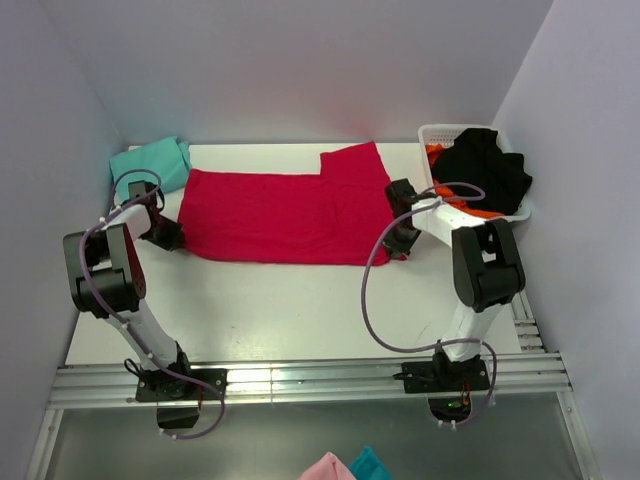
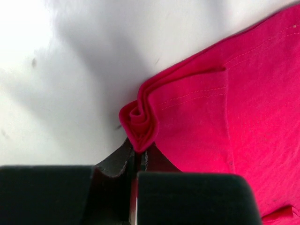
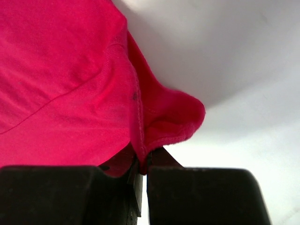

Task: Fold and stack the t-shirts
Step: Fold the tshirt

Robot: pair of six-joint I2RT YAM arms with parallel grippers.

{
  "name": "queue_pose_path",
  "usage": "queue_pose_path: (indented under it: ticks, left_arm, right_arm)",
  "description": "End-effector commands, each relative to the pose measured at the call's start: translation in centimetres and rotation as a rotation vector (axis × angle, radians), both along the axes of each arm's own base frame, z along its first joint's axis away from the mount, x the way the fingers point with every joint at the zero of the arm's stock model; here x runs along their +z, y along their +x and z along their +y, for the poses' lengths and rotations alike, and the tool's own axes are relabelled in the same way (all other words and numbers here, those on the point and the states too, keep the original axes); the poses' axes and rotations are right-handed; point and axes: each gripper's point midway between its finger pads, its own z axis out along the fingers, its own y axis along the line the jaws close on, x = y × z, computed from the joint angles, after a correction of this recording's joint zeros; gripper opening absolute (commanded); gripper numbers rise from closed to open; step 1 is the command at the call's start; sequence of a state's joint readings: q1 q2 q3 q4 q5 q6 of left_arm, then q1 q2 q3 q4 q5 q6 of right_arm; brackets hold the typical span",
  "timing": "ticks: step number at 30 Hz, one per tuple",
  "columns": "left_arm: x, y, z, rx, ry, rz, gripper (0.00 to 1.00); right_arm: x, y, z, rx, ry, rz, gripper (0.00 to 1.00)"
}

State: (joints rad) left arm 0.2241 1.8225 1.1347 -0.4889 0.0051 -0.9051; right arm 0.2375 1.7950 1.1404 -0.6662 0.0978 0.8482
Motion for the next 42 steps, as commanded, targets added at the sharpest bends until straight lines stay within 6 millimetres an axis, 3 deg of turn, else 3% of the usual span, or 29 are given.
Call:
queue_pose_path:
  ticks: [1,4,13,21,29,32,33,35,37,38,39,40,42]
  left_arm:
    - [0.1,-3.2,-1.1,-0.01,0.002,0.06,0.0]
    - [0.8,-5.1,-1.7,-0.019,0.001,0.061,0.0]
    - [2.7,-10.3,-3.5,-0.048,-0.027,0.058,0.0]
    - [5.1,-14.2,-4.1,-0.064,-0.003,0.035,0.0]
    - [6.2,-17.2,-5.2,-0.072,-0.01,0.052,0.02]
    - [5.8,-19.3,-5.7,-0.08,-0.03,0.098,0.16]
    - [5.9,-19.9,-5.9,-0.079,-0.036,0.114,0.18]
    - [5.8,-21.1,-6.2,-0.083,-0.033,0.16,0.28]
    - [6.6,-20.9,-6.3,-0.093,-0.025,0.148,0.83]
    - [7.2,-20.6,-6.4,-0.098,-0.025,0.141,0.99]
    - [7.7,-20.1,-6.4,-0.097,-0.024,0.13,0.99]
    - [9.8,-18.4,-6.4,-0.097,-0.019,0.072,0.99]
    - [12.1,-16.4,-6.5,-0.099,-0.017,0.015,1.0]
  right_arm:
    - [1.9,-3.0,-2.3,-0.049,-0.067,0.023,0.0]
    - [3.3,-4.9,-2.6,-0.066,-0.055,-0.002,0.0]
    - [4.5,-10.8,-3.2,-0.086,-0.011,0.005,0.0]
    - [4.0,-16.2,-4.4,-0.084,-0.018,0.036,0.0]
    - [3.5,-19.7,-5.4,-0.066,-0.037,0.058,0.0]
    - [4.7,-20.0,-5.1,-0.06,-0.014,0.038,0.04]
    - [5.1,-20.6,-5.2,-0.059,-0.021,0.052,0.24]
    - [6.4,-20.3,-5.6,-0.066,-0.034,0.02,0.43]
    - [7.3,-20.4,-6.1,-0.069,-0.058,0.005,0.69]
    - [8.3,-19.6,-6.1,-0.071,-0.059,-0.033,0.76]
    - [9.0,-19.3,-6.2,-0.075,-0.061,-0.048,0.78]
    - [9.5,-18.7,-6.2,-0.072,-0.067,-0.052,0.78]
    - [12.0,-16.6,-6.0,-0.075,-0.069,-0.123,0.78]
